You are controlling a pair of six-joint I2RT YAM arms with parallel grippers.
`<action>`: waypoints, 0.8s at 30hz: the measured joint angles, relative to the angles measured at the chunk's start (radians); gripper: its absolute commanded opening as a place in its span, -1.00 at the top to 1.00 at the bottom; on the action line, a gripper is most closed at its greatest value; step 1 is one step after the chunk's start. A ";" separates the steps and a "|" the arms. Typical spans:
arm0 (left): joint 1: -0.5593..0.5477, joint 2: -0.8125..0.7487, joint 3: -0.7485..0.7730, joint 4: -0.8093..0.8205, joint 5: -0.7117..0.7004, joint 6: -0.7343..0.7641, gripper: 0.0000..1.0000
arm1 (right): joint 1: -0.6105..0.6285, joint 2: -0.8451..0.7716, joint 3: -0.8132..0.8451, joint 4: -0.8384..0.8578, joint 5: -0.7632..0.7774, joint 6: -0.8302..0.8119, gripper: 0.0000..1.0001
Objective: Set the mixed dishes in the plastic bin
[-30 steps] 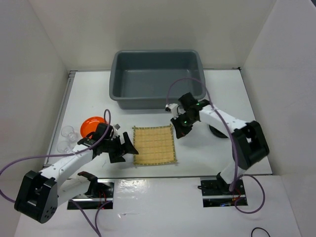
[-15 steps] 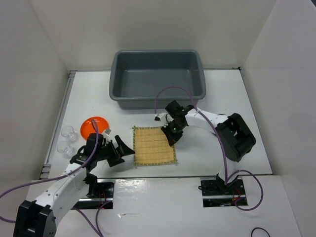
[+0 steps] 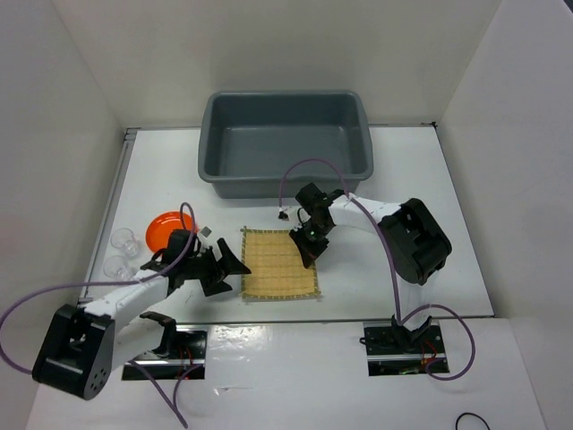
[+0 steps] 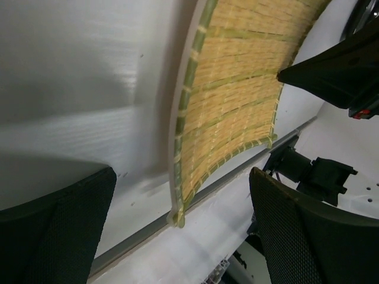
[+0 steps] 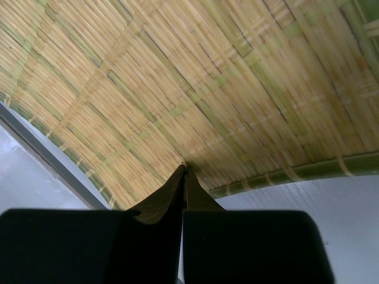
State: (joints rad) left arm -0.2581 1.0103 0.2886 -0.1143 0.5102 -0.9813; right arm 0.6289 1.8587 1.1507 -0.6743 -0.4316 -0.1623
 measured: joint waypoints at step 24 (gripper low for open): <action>-0.126 0.402 0.278 0.212 0.210 0.120 1.00 | -0.018 -0.069 -0.013 -0.027 -0.005 -0.030 1.00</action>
State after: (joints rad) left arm -0.3840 1.4124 0.5667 0.0982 0.7200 -0.8612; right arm 0.6109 1.7893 1.1378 -0.7010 -0.4362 -0.1921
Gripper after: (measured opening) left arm 0.057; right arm 0.001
